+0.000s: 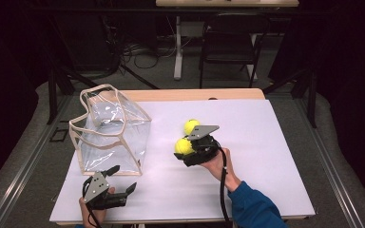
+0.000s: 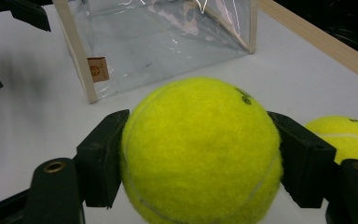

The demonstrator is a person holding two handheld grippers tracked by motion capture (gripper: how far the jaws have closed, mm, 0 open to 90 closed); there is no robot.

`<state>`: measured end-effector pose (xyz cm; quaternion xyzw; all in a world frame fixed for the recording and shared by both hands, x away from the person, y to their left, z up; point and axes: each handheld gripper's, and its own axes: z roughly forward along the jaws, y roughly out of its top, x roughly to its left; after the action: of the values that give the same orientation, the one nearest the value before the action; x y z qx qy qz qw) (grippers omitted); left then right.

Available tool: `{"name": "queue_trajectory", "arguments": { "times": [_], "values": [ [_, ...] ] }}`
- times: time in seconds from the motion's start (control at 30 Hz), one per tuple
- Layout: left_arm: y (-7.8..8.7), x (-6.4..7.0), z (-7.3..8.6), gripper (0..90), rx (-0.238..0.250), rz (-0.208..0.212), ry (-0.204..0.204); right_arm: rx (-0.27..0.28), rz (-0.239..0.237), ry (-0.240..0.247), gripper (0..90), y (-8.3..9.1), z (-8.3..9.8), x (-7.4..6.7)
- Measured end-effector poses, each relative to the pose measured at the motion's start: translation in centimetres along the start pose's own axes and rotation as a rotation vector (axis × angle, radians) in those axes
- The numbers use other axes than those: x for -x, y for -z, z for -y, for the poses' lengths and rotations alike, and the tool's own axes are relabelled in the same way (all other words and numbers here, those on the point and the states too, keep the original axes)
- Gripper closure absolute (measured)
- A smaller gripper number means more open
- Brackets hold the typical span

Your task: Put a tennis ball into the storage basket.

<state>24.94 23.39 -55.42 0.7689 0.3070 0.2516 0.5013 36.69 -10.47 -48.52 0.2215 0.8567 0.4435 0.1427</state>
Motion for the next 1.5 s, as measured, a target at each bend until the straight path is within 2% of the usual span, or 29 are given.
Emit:
{"name": "queue_trajectory", "arguments": {
  "times": [0.97, 1.5],
  "values": [
    [0.1, 0.0, 0.0, 16.1, 0.001, 0.001, -0.001, -0.005, -0.008, 0.001, 26.2, -1.1, -2.2, 0.8],
    [0.0, 0.0, 0.0, 16.1, 0.004, 0.001, 0.003, -0.017, -0.008, 0.023, 26.2, -1.6, -3.2, 0.9]
  ]
}}
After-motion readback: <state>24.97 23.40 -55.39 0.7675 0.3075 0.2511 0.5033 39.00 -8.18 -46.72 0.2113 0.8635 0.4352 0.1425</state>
